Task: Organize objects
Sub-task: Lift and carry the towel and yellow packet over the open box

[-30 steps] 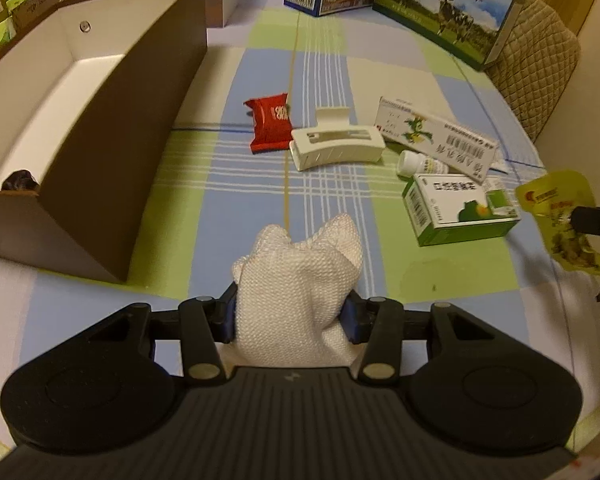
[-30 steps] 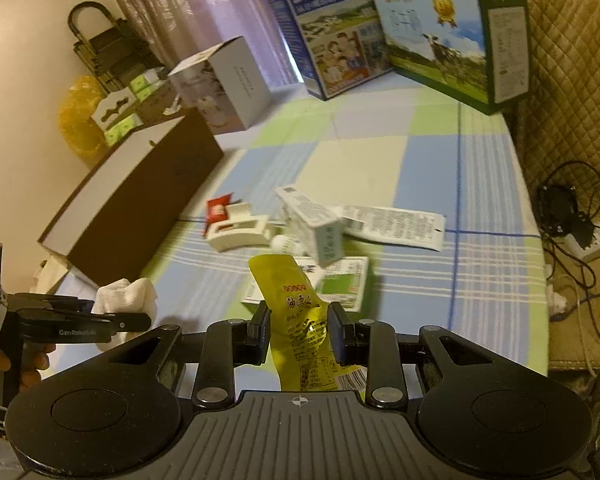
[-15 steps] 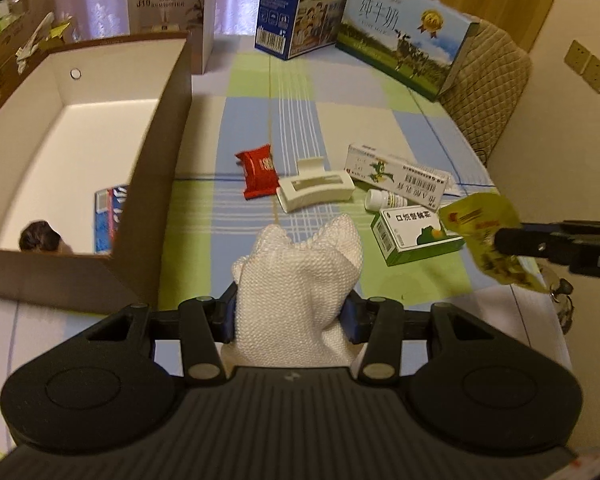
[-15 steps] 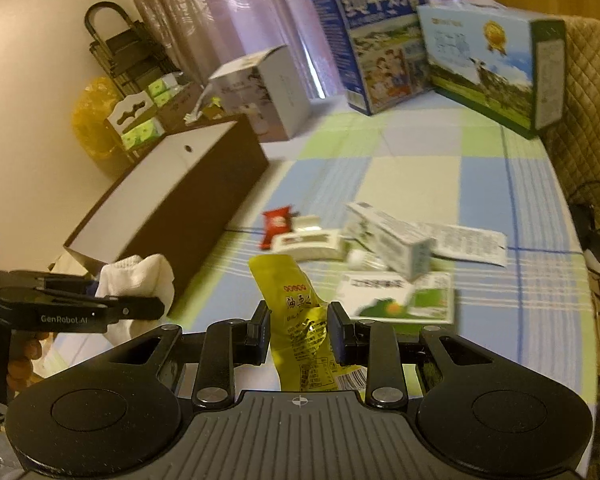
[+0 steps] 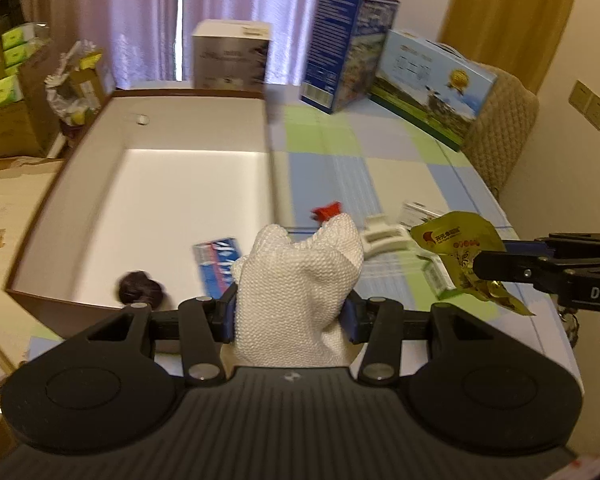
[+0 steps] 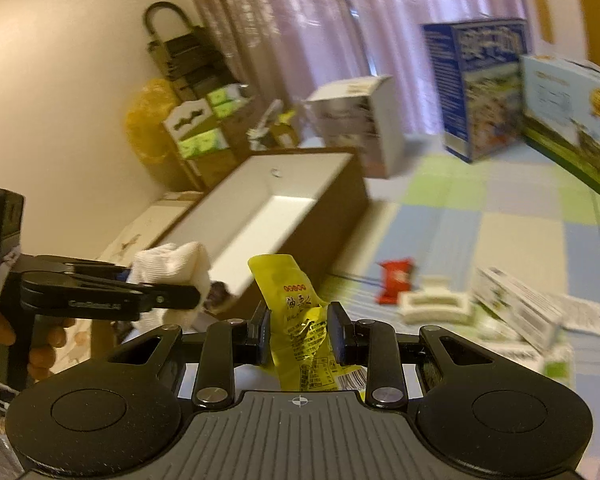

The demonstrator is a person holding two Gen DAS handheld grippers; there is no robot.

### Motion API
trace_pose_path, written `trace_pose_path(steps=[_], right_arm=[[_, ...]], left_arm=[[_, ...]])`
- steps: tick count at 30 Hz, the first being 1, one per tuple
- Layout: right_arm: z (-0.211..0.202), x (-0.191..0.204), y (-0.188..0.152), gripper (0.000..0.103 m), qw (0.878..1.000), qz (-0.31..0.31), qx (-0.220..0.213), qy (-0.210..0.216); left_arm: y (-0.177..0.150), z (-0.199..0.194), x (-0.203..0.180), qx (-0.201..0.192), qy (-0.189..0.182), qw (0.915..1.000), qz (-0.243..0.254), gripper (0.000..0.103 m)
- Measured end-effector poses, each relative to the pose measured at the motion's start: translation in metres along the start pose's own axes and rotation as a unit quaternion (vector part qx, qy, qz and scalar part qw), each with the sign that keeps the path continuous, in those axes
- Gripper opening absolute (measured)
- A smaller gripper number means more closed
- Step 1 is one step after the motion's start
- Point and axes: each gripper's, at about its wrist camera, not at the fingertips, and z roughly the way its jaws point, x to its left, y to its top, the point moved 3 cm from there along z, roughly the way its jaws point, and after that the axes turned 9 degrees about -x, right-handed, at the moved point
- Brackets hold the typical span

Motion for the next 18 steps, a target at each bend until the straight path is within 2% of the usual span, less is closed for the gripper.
trace_pose_path(steps=[10,18], right_arm=[[0.054,0.059,0.017,0.027,0.999,-0.027,0.002,0.047],[0.099,0.084,0.025,0.027,0.997,-0.029,0.015,0.064]], left_arm=[[0.014,-0.006,0.066,-0.015,0.029,0.9994,-0.012,0.043],[0.021,0.003,0.105,-0.012,0.043,0.9989,-0.016,0.043]])
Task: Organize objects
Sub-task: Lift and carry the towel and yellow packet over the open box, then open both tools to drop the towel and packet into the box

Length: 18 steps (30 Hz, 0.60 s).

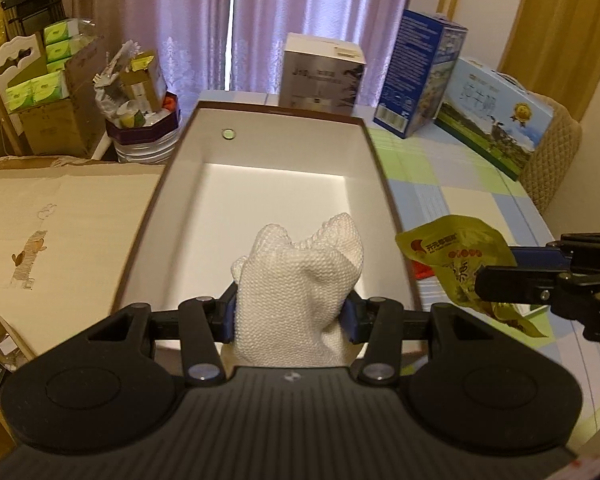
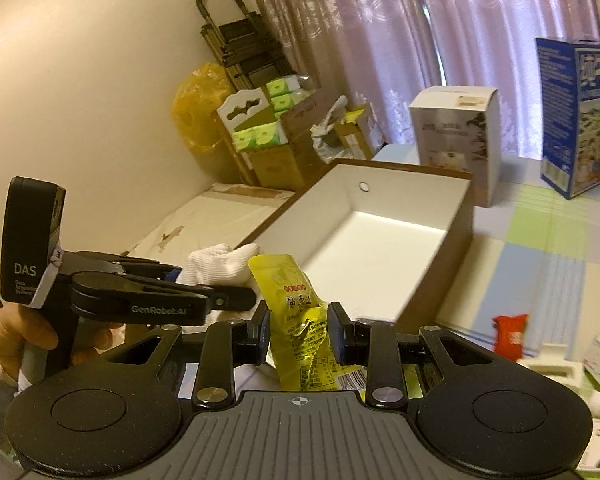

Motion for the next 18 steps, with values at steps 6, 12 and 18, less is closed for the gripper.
trace_pose_path(steps=[6,12,18], right_arm=[[0.039,0.004,0.009,0.027,1.0,0.006,0.009,0.006],[0.075,-0.001,0.016,0.027,1.0,0.016,0.016,-0.005],[0.102,-0.021,0.016,0.027,0.998,0.038,0.029,-0.034]], left_arm=[[0.009,0.018,0.023,0.008,0.005,1.0,0.003,0.043],[0.015,0.041,0.041,0.022,0.009,0.9997,0.003,0.043],[0.017,0.067,0.053,0.039,0.006,0.9992,0.005,0.043]])
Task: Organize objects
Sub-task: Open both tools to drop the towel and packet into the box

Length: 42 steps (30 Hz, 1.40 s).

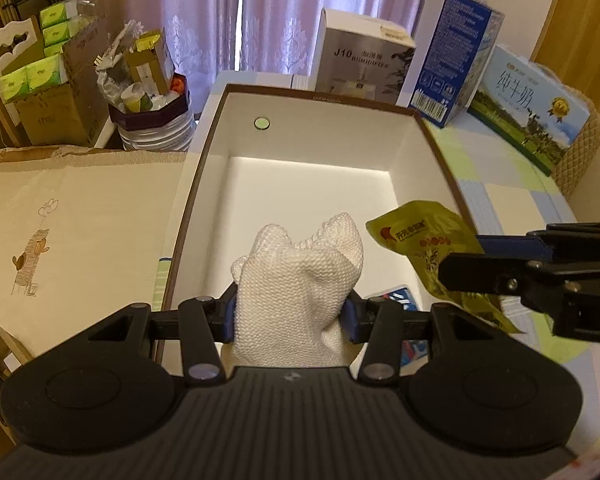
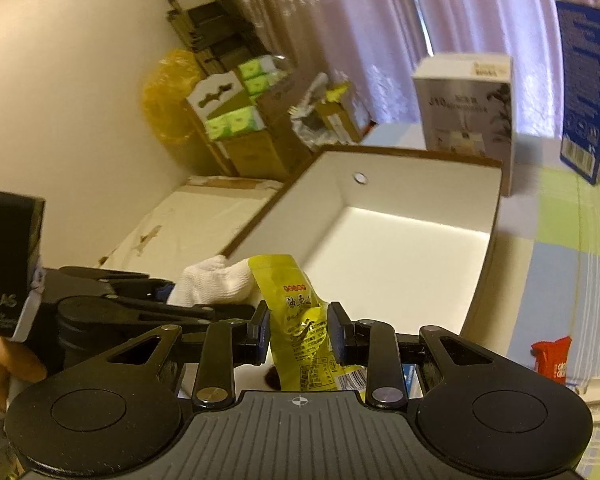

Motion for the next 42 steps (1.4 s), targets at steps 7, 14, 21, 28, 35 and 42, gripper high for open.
trace_pose_path(steps=[7,14,21,28,35,42], right_arm=[[0.032,-0.021,0.001,0.027,0.999,0.005,0.01,-0.041],[0.056,-0.036,0.001,0.027,0.994,-0.019,0.001,-0.104],[0.055,-0.046,0.004,0.03,0.995,0.001,0.012,-0.101],[0.045,-0.047,0.004,0.031,0.995,0.003,0.013,-0.101],[0.03,-0.045,0.002,0.034,0.995,0.008,0.01,-0.1],[0.009,-0.035,-0.002,0.045,0.995,0.001,0.004,-0.098]], left_arm=[[0.003,0.028,0.004,0.018,-0.001,0.9998,0.006,0.043],[0.005,0.05,0.007,0.032,0.001,0.9995,0.004,0.043],[0.004,0.065,0.006,0.045,0.002,0.999,0.004,0.043],[0.005,0.068,0.002,0.039,0.002,0.9992,0.008,0.052],[0.014,0.057,-0.004,0.007,0.001,0.9998,0.019,0.078],[0.013,0.044,-0.004,0.016,0.006,0.9997,0.015,0.082]])
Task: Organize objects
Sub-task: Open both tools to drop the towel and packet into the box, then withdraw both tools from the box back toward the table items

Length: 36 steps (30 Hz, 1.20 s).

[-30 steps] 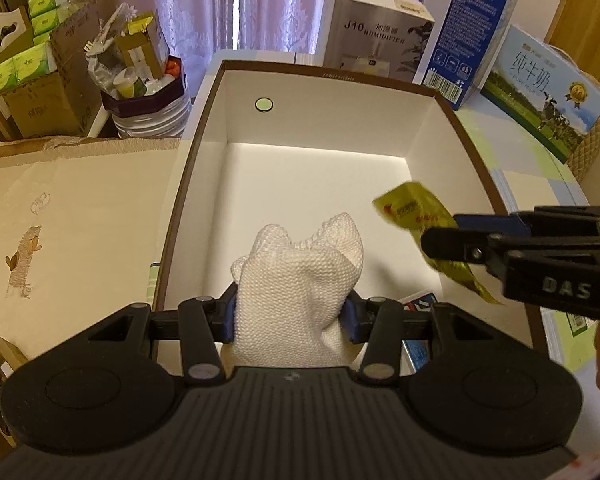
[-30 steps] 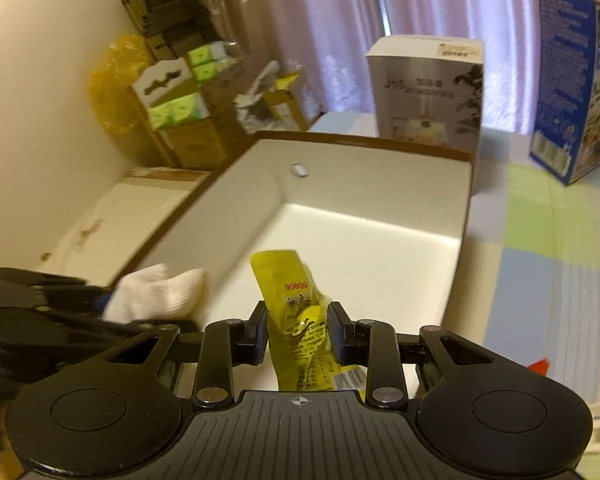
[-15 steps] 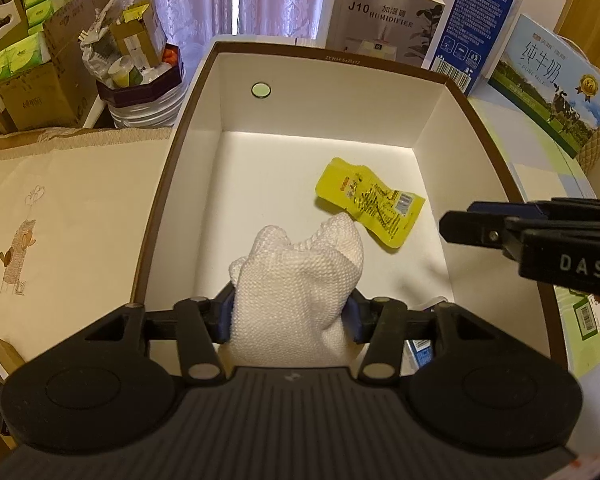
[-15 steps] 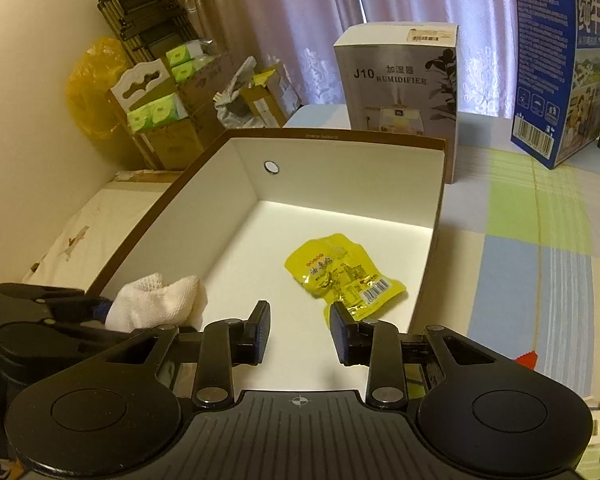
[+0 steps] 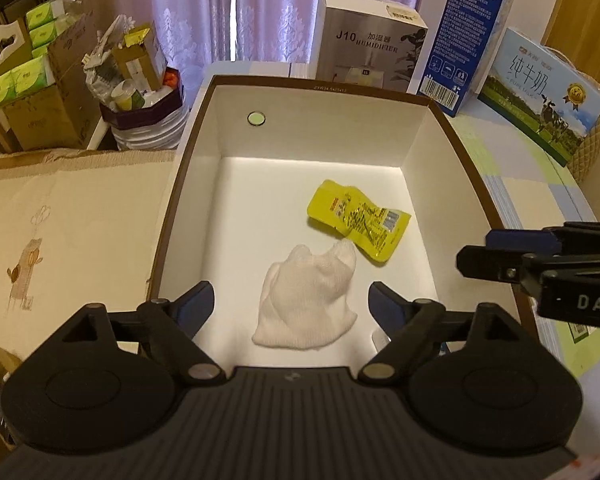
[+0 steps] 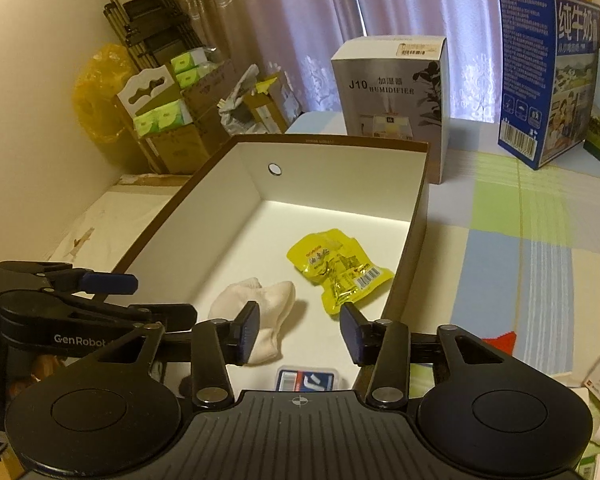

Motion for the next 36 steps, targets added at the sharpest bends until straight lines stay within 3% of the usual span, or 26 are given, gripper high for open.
trace_pose_path(steps=[19,36], right_arm=[[-0.055,0.016,-0.022,0.053,1.0,-0.005,-0.007,0.005],[-0.117,0.004,-0.048,0.053,1.0,-0.002,-0.01,0.022]], left_arm=[[-0.018,-0.057,-0.011,-0.003,0.006,0.9999,-0.016,0.088],[-0.043,-0.096,-0.057,-0.008,0.006,0.9998,-0.017,0.088]])
